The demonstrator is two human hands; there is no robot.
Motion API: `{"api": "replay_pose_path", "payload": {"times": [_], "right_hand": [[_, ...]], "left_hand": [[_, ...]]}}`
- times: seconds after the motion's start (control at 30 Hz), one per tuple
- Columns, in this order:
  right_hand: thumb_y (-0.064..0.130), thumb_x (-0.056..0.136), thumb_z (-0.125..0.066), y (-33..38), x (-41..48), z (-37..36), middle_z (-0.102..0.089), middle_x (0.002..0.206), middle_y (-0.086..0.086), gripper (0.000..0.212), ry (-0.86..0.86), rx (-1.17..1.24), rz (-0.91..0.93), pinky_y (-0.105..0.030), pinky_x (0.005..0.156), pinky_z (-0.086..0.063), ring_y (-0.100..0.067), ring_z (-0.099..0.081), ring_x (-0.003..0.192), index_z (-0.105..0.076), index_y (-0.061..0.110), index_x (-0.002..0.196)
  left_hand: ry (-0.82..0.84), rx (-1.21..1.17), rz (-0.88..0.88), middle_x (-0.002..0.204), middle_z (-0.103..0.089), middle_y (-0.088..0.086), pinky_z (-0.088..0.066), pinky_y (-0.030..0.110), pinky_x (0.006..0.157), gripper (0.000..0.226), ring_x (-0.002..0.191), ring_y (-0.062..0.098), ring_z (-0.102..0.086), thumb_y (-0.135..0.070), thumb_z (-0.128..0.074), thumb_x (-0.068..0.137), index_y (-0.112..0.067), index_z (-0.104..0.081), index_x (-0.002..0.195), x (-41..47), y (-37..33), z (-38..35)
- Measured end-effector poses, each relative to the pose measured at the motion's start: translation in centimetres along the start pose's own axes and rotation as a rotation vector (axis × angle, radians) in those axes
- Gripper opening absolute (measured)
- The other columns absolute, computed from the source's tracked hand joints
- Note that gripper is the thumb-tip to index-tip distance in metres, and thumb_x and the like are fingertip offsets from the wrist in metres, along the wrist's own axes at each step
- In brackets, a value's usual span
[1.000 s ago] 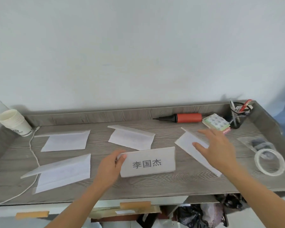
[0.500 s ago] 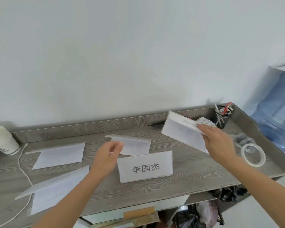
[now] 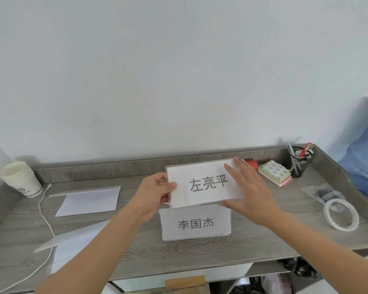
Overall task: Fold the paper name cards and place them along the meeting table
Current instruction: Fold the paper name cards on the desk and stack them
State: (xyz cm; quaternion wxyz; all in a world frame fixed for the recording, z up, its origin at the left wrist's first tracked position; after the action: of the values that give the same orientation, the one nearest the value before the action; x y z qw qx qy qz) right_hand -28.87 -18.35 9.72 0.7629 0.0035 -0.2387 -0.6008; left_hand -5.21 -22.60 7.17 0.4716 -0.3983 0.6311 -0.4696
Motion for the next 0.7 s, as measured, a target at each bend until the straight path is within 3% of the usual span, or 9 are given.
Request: {"api": "replay_pose_path", "payload": {"times": [0.07,0.13,0.17,0.27,0.37,0.47,0.53,0.6,0.7], "right_hand": [[0.051,0.067,-0.079,-1.5,-1.2,-1.4,-0.022,0.156,0.014,0.102,0.097,0.424,-0.236,-0.031,0.108,-0.032,-0.007,-0.026,0.141,-0.019,0.041,0.148],[0.033,0.073,-0.081,-2.4,-2.3,-2.6,-0.043,0.142,0.011,0.091,0.044,0.764,-0.419,-0.031,0.093,-0.048,-0.012,-0.052,0.12,-0.026,0.04,0.144],[0.023,0.076,-0.079,-2.7,-2.9,-3.1,-0.052,0.134,0.006,0.084,0.011,0.805,-0.479,-0.032,0.084,-0.053,-0.015,-0.06,0.107,-0.03,0.039,0.142],[0.012,0.084,-0.071,-2.8,-4.5,-4.8,-0.06,0.115,0.003,0.067,0.013,0.705,-0.542,-0.024,0.067,-0.054,-0.011,-0.062,0.089,-0.04,0.027,0.142],[0.017,0.086,-0.07,-2.6,-5.2,-5.1,-0.059,0.102,0.008,0.056,0.009,0.585,-0.522,-0.026,0.073,-0.053,-0.008,-0.06,0.089,-0.048,0.025,0.137],[0.017,0.086,-0.068,-2.4,-5.4,-5.4,-0.058,0.093,0.01,0.042,0.025,0.519,-0.484,-0.014,0.067,-0.049,-0.009,-0.059,0.089,-0.059,0.019,0.127],[0.019,0.088,-0.067,-2.3,-5.4,-5.5,-0.056,0.093,0.015,0.037,0.052,0.484,-0.458,-0.011,0.063,-0.046,-0.008,-0.056,0.09,-0.062,0.018,0.124],[0.026,0.088,-0.067,-2.3,-5.1,-5.4,-0.055,0.096,0.016,0.032,0.098,0.444,-0.446,-0.012,0.066,-0.043,-0.005,-0.054,0.089,-0.063,0.022,0.119],[0.042,0.085,-0.066,-2.2,-3.5,-4.7,-0.057,0.1,0.023,0.028,0.139,0.459,-0.43,-0.022,0.076,-0.046,-0.001,-0.053,0.094,-0.066,0.03,0.111]], "left_hand": [[0.003,0.032,-0.017,0.068,-0.074,0.001,-0.053,0.023,0.053,0.014,0.054,0.011,-0.063,0.004,-0.058,0.088,-0.008,-0.064,0.089,-0.6,1.0,0.9],[0.01,0.085,-0.025,0.072,-0.075,0.001,-0.052,0.024,0.057,0.015,0.058,0.011,-0.064,0.002,-0.06,0.088,-0.011,-0.066,0.093,-1.2,2.4,1.5],[0.014,0.113,-0.027,0.075,-0.076,0.002,-0.052,0.025,0.06,0.015,0.061,0.012,-0.065,0.002,-0.06,0.088,-0.011,-0.067,0.093,-1.5,3.3,1.6],[-0.037,0.215,-0.036,0.08,-0.077,0.006,-0.054,0.033,0.066,0.012,0.072,0.023,-0.067,0.001,-0.061,0.088,-0.007,-0.068,0.087,-2.3,5.7,2.4],[-0.136,0.452,-0.085,0.081,-0.076,0.007,-0.056,0.043,0.074,0.007,0.078,0.031,-0.069,-0.01,-0.065,0.087,-0.013,-0.072,0.086,-2.8,6.8,3.8],[-0.194,0.894,-0.168,0.066,-0.062,-0.003,-0.046,0.031,0.064,0.023,0.066,0.018,-0.057,-0.03,-0.068,0.084,-0.021,-0.058,0.066,-3.1,6.4,4.1],[-0.238,1.042,-0.198,0.071,-0.053,-0.007,-0.04,0.027,0.063,0.03,0.07,0.017,-0.052,-0.036,-0.068,0.083,-0.026,-0.046,0.065,-3.4,6.1,3.8],[-0.3,1.024,-0.234,0.089,-0.052,-0.008,-0.042,0.027,0.07,0.021,0.082,0.016,-0.053,-0.036,-0.067,0.084,-0.025,-0.05,0.083,-3.7,5.5,3.8],[-0.297,0.978,-0.338,0.122,-0.04,-0.014,-0.039,0.024,0.09,0.044,0.108,0.006,-0.044,-0.032,-0.062,0.089,-0.022,-0.046,0.128,-3.4,4.6,3.2]]}}
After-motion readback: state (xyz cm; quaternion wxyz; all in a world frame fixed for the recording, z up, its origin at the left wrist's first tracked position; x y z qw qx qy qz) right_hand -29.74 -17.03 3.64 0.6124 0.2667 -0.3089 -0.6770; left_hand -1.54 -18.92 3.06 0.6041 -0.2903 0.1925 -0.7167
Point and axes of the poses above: each hand's wrist, its own x-axis towards the middle knuckle, its own z-axis out of the back of the hand, y = z × x, the point moved 10 cm from there along x, towards the middle knuckle
